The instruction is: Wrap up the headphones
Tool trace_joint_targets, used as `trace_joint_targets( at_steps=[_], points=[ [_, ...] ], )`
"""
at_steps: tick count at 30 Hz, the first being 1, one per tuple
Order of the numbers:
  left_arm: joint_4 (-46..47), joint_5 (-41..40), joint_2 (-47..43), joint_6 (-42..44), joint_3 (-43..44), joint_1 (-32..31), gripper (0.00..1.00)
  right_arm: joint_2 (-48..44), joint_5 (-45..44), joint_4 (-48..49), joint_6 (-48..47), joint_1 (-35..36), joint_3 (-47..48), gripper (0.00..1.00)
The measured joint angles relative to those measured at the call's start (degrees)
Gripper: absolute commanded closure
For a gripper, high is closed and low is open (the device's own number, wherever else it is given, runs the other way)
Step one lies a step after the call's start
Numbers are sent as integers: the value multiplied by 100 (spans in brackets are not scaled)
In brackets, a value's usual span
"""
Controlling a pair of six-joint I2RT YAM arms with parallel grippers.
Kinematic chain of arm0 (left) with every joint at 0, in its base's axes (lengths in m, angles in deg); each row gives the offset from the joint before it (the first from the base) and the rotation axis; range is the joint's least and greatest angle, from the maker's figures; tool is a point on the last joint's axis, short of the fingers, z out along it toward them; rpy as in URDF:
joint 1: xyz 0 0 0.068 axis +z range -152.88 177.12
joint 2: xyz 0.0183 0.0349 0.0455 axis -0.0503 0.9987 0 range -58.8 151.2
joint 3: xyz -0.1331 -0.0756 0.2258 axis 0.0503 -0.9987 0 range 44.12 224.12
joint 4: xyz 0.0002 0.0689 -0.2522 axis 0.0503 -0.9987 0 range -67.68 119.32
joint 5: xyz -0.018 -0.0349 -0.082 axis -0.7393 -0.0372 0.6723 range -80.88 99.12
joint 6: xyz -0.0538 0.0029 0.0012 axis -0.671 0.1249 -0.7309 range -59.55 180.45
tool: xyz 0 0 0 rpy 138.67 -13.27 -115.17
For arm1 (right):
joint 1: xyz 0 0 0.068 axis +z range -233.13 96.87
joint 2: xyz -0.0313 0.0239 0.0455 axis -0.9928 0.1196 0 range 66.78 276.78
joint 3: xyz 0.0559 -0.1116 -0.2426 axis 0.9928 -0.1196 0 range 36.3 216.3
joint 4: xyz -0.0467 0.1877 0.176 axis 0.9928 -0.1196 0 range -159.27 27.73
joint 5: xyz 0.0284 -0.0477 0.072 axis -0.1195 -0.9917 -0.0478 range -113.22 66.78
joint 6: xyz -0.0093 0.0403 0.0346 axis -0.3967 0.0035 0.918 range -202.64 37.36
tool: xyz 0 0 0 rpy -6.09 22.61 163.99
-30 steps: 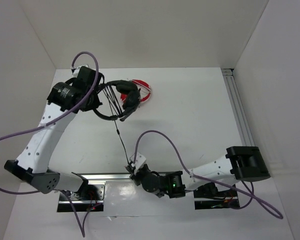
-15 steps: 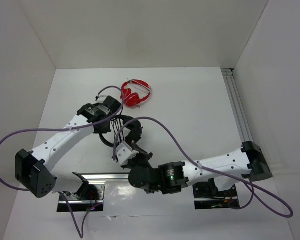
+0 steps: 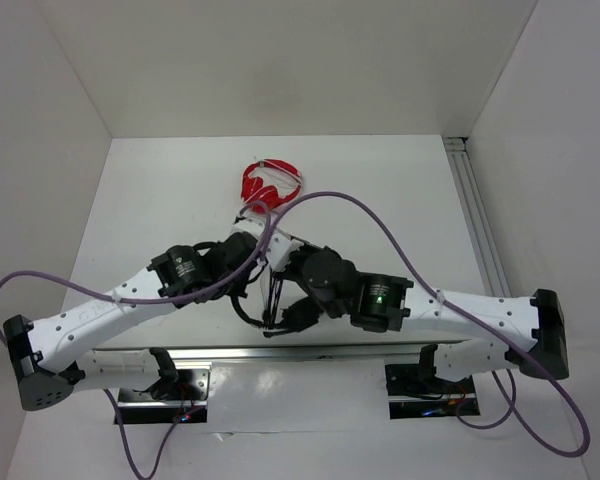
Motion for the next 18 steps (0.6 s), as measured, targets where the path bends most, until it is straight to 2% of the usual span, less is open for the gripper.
trace_joint_targets(
  at_steps=[5, 10, 16, 18],
  points=[
    [-350, 61, 13, -81, 186, -424, 100, -142, 1423, 28, 61, -597, 24, 100],
    [-260, 7, -293, -96, 654, -688, 100, 55, 2052, -603, 417, -1637, -42, 100],
    [-616, -107, -431, 17, 859, -699, 100, -98, 2522, -562, 686, -1759, -42, 100],
    [-691, -142, -431, 9, 909, -706, 100, -109, 2632, -553, 739, -1784, -42, 97]
  ],
)
